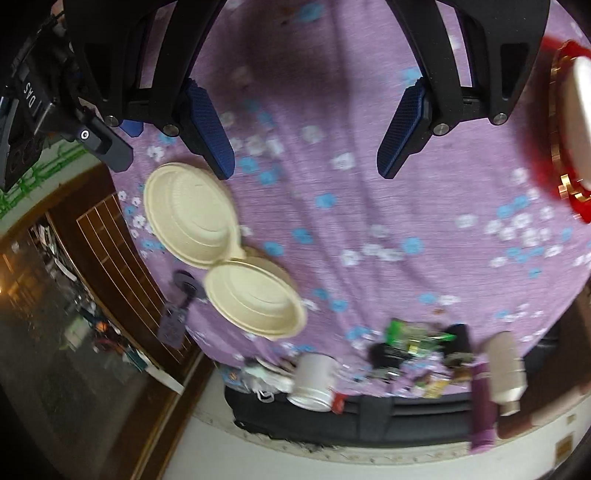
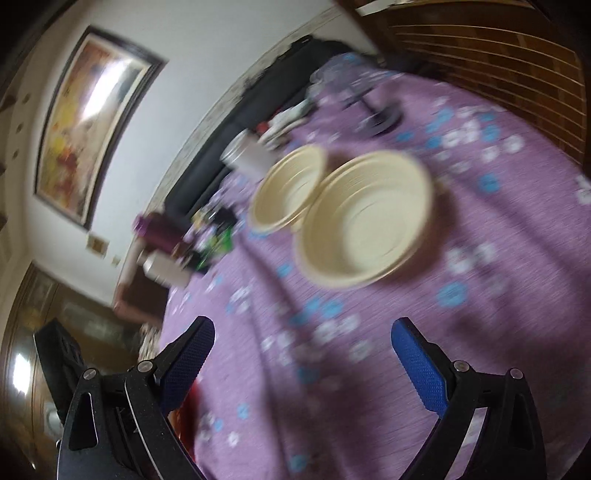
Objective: Organize plates and bowls
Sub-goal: 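Move both grippers to the beige plastic bowl and grasp its rim, then lift the beige plastic bowl above the table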
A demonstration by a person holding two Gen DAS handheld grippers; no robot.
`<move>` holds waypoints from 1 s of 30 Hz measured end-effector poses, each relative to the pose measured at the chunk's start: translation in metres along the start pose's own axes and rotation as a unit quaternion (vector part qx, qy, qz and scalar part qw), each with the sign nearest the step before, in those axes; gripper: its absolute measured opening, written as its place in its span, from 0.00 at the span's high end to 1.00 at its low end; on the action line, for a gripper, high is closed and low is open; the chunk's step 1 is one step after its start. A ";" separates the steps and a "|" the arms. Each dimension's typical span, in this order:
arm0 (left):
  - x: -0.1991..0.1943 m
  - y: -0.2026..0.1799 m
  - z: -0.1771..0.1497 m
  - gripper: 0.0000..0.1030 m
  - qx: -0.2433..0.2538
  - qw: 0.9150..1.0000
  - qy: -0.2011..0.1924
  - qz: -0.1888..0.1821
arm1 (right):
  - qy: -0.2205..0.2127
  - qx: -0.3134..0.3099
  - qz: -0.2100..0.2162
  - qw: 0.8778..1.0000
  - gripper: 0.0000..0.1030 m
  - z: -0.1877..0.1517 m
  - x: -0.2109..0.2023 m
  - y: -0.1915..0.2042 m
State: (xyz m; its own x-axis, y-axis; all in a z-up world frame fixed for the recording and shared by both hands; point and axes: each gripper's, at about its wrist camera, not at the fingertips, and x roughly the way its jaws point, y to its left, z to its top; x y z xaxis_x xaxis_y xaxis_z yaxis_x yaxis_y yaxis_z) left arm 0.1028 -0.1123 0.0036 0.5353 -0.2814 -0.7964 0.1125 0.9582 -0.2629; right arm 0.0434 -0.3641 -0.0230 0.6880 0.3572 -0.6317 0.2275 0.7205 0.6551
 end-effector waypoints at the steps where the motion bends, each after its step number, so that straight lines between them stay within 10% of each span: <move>1: 0.008 -0.008 0.003 0.23 0.001 1.000 0.006 -0.009 | -0.003 0.006 -0.004 1.000 0.05 0.007 0.000 -0.006; 8: 0.055 -0.042 0.018 0.23 0.014 0.999 0.037 -0.009 | -0.005 0.047 -0.019 0.999 0.06 0.042 0.012 -0.041; 23: 0.103 -0.064 0.027 0.23 0.021 0.998 0.054 0.006 | 0.012 0.076 -0.048 0.996 0.51 0.067 0.052 -0.066; 25: 0.106 -0.065 0.025 0.51 0.029 0.998 0.051 0.017 | 0.012 0.074 -0.053 0.996 0.58 0.067 0.054 -0.067; 27: 0.110 -0.067 0.023 0.79 0.047 0.997 0.061 0.027 | 0.016 0.072 -0.061 0.995 0.86 0.066 0.056 -0.068; 30: 0.109 -0.067 0.018 0.87 0.059 0.996 0.070 0.023 | 0.018 0.066 -0.061 0.996 0.89 0.061 0.055 -0.066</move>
State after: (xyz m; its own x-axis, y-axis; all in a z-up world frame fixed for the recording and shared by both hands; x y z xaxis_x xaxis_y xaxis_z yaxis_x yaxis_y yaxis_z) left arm 0.1688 -0.2067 -0.0560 0.4215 -0.2339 -0.8761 0.1919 0.9673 -0.1659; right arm 0.1088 -0.4279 -0.0756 0.6255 0.2946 -0.7224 0.3979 0.6761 0.6202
